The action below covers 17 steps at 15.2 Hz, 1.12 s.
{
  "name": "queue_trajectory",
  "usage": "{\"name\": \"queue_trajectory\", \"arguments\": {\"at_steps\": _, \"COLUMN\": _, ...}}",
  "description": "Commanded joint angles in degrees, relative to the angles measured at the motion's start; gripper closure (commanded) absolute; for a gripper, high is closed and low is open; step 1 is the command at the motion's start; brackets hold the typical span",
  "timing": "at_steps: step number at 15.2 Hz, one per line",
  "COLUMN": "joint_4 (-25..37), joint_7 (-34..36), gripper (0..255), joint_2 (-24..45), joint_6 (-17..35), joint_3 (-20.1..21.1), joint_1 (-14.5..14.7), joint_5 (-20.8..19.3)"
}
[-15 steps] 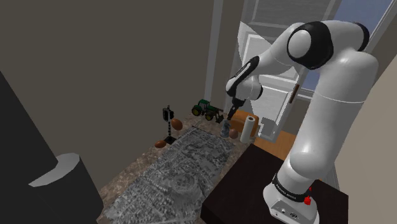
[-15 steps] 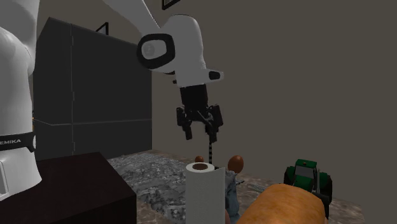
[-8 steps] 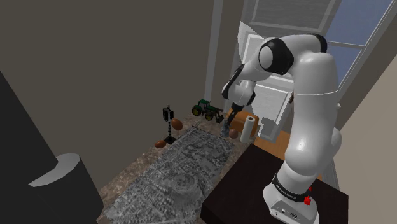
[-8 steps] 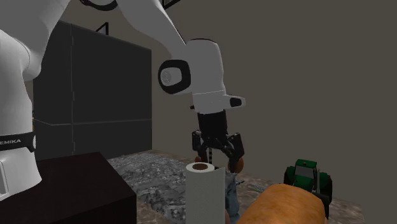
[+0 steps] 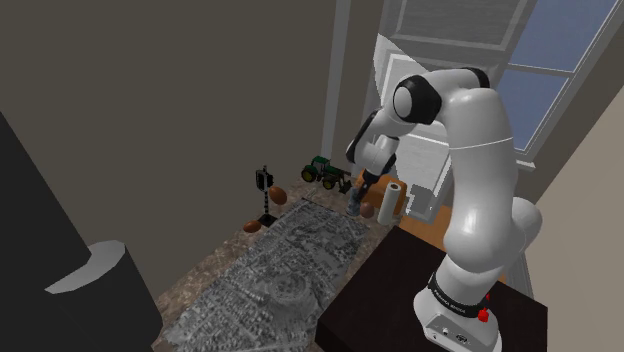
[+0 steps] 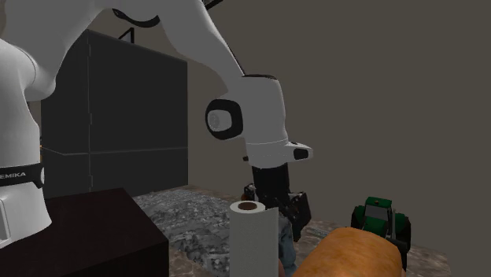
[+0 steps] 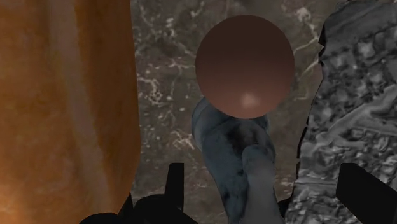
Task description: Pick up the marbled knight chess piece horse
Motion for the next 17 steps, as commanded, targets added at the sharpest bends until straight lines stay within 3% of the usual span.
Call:
{"name": "queue_trajectory", "arguments": {"at_steps": 1, "joint_4": 0.97, "joint_7": -1.52, "gripper": 0, "joint_2": 1.88, "joint_6": 0.97, "joint_3": 1.36, "joint_1": -1.2, "joint_5": 1.52}}
{"name": "queue_trajectory", "arguments": {"at_steps": 3, "joint_4": 0.97, "joint_7": -1.52, "gripper": 0, "joint_2": 1.88, "joint_6": 0.98, "joint_3": 1.37, "joint_1": -1.22, "joint_5": 1.51}}
{"name": "queue_trajectory", "arguments": {"at_steps": 4, "joint_4": 1.18, "joint_7": -1.42, "gripper": 255, "joint_2": 2.04, "joint_6": 0.93, "joint_3": 1.37, "joint_1": -1.19, "joint_5": 1.48}}
{"name": "queue_trajectory", "arguments": {"at_steps": 13, "joint_4": 0.97, "joint_7": -1.52, "gripper": 255, "joint_2": 1.88, "joint_6": 0.98, "joint_3": 1.37, "joint_1": -1.21, "joint_5": 1.51}}
{"name": "queue_trajectory", "arguments": {"at_steps": 17, "joint_4": -0.4, "joint_7": 0.78, "gripper": 255, "joint_2": -1.07, "joint_6": -0.7, "joint_3": -0.88, "joint_1": 0.56, "joint_5": -0.96}}
